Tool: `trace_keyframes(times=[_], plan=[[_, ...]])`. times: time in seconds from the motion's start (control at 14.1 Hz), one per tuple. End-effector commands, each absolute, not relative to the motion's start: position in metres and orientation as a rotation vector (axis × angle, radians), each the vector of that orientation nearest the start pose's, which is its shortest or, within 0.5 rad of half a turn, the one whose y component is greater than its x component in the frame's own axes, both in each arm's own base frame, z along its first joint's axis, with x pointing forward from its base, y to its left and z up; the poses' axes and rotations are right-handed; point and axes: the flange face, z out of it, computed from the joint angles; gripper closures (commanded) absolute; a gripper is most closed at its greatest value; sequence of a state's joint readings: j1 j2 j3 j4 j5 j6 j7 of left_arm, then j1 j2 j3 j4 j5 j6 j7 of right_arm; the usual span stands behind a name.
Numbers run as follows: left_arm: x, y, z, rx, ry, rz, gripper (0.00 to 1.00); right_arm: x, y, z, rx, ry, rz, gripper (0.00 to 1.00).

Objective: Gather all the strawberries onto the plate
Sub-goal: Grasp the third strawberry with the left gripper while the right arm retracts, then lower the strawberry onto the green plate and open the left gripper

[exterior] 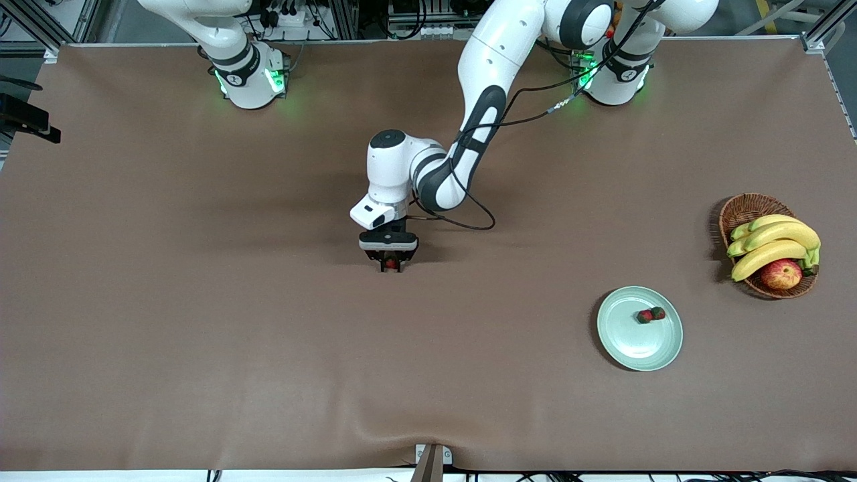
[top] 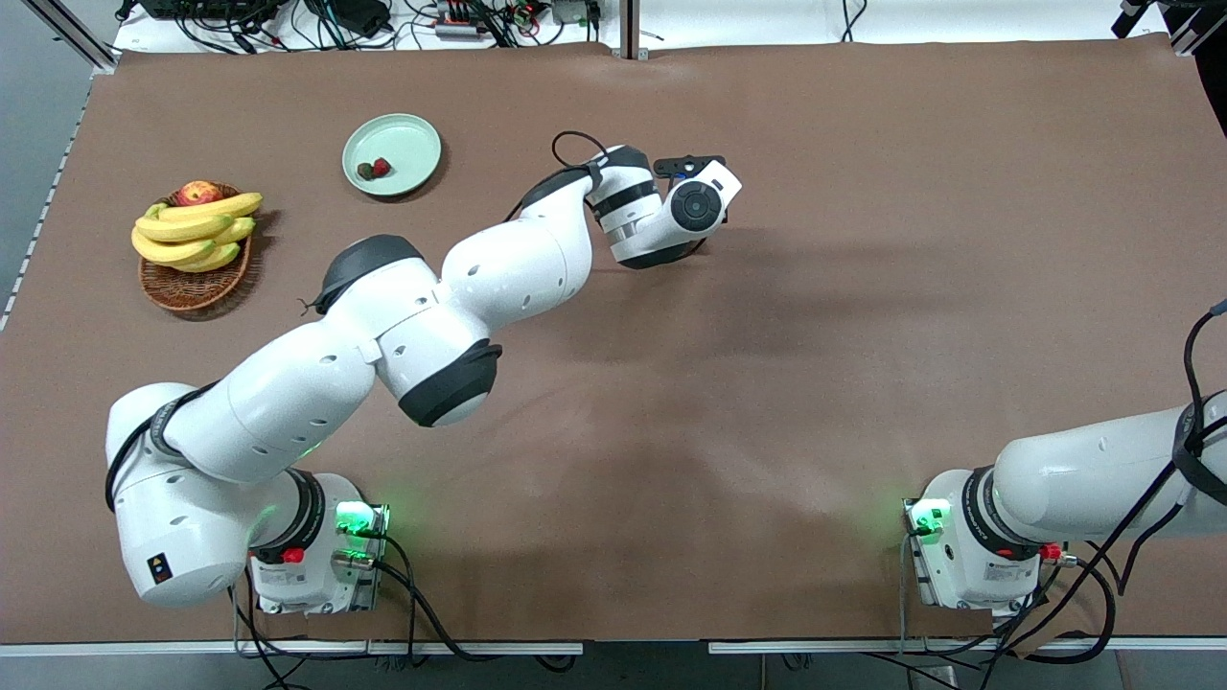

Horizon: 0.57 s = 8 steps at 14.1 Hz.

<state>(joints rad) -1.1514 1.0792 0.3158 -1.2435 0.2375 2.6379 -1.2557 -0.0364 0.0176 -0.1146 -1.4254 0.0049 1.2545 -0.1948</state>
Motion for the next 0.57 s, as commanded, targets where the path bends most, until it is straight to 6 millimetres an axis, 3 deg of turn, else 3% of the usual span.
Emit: trace_keyframes(times=[0.0, 0.14, 0.28, 0.35, 0.5], plan=[[0.455, -0.633, 0.156, -3.14, -0.085, -0.852, 1.0, 0.515, -0.074, 0.663, -3.052, -0.004, 0.286, 0.0], [0.457, -0.633, 0.161, -3.147, -0.118, -0.848, 1.0, 0.516, -0.072, 0.663, -3.058, -0.009, 0.288, 0.0], [0.469, -0.628, 0.188, -3.166, -0.226, -0.825, 1.0, 0.516, -0.074, 0.67, -3.066, -0.006, 0.264, 0.0], [0.481, -0.618, 0.203, -3.159, -0.316, -0.782, 1.0, 0.515, -0.076, 0.673, -3.064, -0.01, 0.251, 0.0], [0.527, -0.577, 0.244, -3.092, -0.509, -0.708, 1.0, 0.516, -0.071, 0.674, -3.065, -0.017, 0.249, 0.0]])
